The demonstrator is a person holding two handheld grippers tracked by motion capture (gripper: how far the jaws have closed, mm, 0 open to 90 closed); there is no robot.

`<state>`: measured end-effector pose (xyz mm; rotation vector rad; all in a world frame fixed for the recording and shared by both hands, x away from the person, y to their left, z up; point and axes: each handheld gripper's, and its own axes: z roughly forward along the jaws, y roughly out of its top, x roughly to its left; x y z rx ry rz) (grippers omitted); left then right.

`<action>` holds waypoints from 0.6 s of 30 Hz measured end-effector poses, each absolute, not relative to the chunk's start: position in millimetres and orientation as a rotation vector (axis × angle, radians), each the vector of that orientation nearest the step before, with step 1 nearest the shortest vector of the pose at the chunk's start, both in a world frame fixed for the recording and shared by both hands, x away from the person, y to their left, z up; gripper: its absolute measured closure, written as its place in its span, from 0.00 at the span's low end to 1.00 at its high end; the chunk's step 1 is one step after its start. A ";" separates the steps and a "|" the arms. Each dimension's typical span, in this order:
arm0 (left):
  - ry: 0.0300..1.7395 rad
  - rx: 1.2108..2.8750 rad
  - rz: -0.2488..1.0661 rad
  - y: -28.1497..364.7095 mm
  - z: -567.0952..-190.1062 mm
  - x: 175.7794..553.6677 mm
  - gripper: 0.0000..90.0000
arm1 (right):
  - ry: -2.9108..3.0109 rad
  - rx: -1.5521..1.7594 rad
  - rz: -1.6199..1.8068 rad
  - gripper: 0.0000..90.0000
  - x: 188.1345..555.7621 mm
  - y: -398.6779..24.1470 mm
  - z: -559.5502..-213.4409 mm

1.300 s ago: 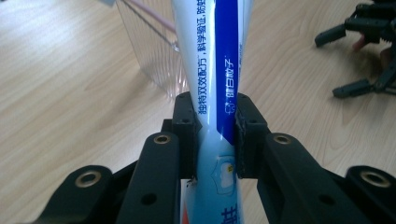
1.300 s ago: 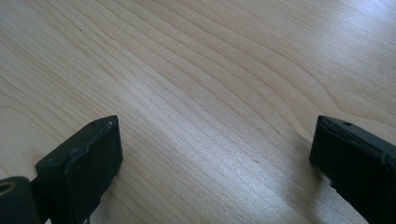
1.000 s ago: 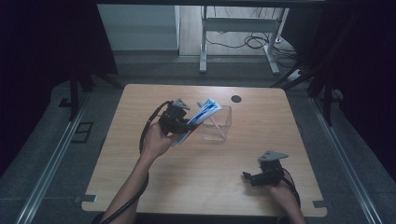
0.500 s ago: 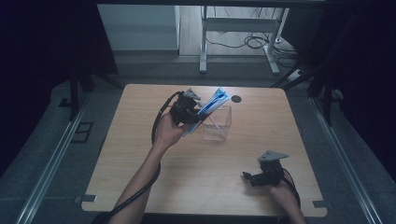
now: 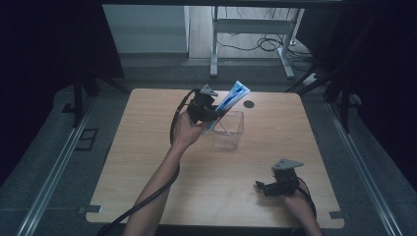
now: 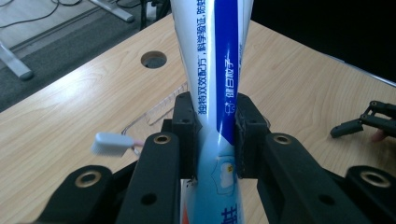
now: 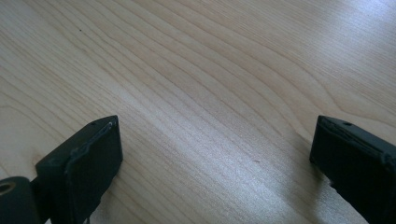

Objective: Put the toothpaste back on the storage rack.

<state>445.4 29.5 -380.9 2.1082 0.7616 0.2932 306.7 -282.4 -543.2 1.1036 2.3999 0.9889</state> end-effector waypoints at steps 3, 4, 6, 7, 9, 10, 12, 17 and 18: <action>0.758 2.106 0.303 25.1 -382.3 449.6 0.83 | 2.400 1.104 0.990 0.03 306.7 -282.4 -543.2; 0.754 2.103 0.306 23.9 -383.0 451.3 0.83 | 2.399 1.105 0.992 0.03 306.8 -282.3 -543.3; 0.763 2.094 0.310 21.0 -384.4 453.5 0.83 | 2.400 1.104 0.992 0.03 306.8 -282.4 -543.3; 0.765 2.091 0.309 20.0 -385.0 454.7 0.83 | 2.399 1.105 0.991 0.03 306.7 -282.4 -543.3; 0.762 2.086 0.315 16.9 -386.3 457.6 0.83 | 2.399 1.104 0.991 0.03 306.8 -282.4 -543.3; 0.763 2.081 0.320 15.5 -386.9 458.7 0.83 | 2.400 1.104 0.993 0.03 306.8 -282.4 -543.3; 0.760 2.072 0.318 13.0 -388.0 461.8 0.83 | 2.400 1.104 0.993 0.03 306.8 -282.4 -543.3; 0.759 2.046 0.337 5.5 -391.3 467.1 0.83 | 2.400 1.104 0.993 0.03 306.8 -282.4 -543.3; 0.760 2.041 0.332 4.2 -392.2 468.9 0.83 | 2.400 1.104 0.993 0.03 306.8 -282.4 -543.3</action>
